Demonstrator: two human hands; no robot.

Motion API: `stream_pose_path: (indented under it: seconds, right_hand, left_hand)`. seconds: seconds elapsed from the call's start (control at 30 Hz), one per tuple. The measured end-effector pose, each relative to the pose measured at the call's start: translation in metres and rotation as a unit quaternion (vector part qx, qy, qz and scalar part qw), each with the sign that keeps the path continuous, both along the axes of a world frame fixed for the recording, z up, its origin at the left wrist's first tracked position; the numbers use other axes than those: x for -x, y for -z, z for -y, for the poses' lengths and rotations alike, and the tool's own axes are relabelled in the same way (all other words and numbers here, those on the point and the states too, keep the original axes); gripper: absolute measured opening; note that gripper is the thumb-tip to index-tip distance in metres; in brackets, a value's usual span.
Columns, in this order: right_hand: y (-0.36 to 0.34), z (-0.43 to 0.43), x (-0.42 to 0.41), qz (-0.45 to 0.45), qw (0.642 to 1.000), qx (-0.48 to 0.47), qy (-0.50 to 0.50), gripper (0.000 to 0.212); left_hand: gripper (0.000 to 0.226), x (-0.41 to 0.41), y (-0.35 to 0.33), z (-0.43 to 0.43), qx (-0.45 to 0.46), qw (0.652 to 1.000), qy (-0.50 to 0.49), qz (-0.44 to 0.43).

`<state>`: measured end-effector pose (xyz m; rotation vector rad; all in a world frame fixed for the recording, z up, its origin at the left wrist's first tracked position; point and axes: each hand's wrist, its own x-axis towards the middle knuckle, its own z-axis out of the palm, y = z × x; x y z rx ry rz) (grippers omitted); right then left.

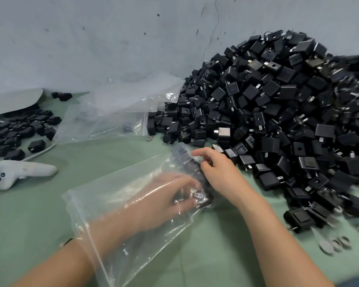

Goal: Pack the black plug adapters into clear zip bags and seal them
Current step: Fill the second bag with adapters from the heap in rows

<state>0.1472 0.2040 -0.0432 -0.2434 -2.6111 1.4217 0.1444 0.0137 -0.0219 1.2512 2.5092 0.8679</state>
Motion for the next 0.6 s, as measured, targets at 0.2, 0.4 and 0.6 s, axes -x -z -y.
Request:
stream_pose_path:
  seconds: [0.2,0.4,0.6]
  right_hand:
    - [-0.001,0.001,-0.002,0.009,1.000,-0.017,-0.001,0.039]
    - [-0.002,0.000,-0.004,0.012,1.000,-0.026,-0.012,0.038]
    - [0.001,-0.003,-0.002,0.015,1.000,0.014,-0.010,0.042]
  left_hand:
    - [0.016,0.013,0.000,-0.016,0.004,1.000,-0.015,-0.006]
    - [0.028,0.022,0.007,-0.023,-0.002,0.999,0.008,-0.031]
    - [0.024,0.023,0.012,-0.026,0.006,0.999,-0.010,-0.045]
